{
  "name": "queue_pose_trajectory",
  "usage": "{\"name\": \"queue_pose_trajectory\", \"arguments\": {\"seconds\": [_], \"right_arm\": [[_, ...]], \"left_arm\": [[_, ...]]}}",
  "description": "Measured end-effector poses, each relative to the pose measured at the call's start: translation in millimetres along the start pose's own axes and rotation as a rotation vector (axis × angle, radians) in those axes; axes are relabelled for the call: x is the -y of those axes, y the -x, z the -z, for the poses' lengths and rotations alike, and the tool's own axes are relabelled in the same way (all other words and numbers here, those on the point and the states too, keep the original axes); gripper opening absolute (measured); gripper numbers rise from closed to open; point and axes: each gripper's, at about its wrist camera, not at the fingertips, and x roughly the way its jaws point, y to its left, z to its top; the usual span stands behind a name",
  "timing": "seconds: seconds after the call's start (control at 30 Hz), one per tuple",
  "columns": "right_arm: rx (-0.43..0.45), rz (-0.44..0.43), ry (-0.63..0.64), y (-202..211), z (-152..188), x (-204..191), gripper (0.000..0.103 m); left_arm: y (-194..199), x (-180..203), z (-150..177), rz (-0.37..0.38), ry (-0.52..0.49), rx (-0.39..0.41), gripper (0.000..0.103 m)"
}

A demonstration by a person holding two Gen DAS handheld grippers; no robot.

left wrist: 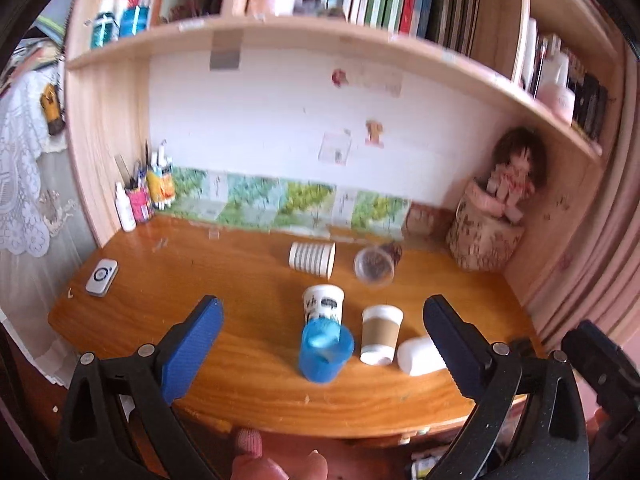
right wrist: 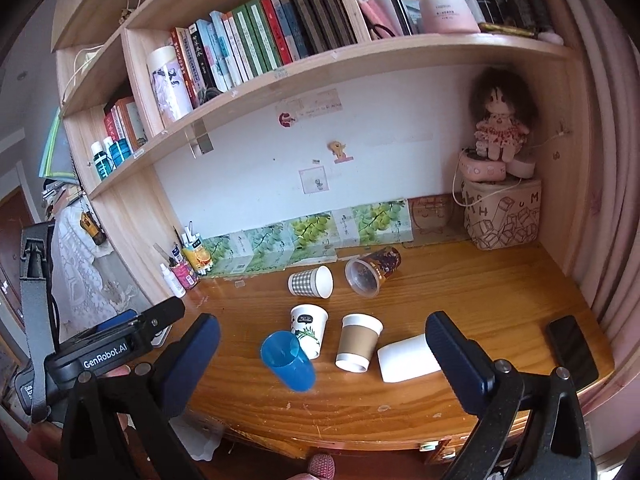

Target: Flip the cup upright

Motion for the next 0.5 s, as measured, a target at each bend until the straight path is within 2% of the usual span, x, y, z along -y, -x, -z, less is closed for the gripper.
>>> {"name": "queue_pose_trajectory", "arguments": {"seconds": [0.2,0.37,0.5], "right_arm": [[0.091,0.022,0.052,20.2,-3.5,-13.1,0.103],[0.158,0.017,0.071,34.0,-5.2,-22.2,0.103],[0.210,0.022,0.056,42.2,-5.7,-24.3,0.103]], "left_arm": [[30.9,7.1,-7.4,-0.037,-0.012,0.145,0.101],[56.0,18.6,-6.2,-0.067,-0.081,0.271,0.102],[68.1,20.7,-5.9,-0.092,-0.105,0.337,0.102]]}}
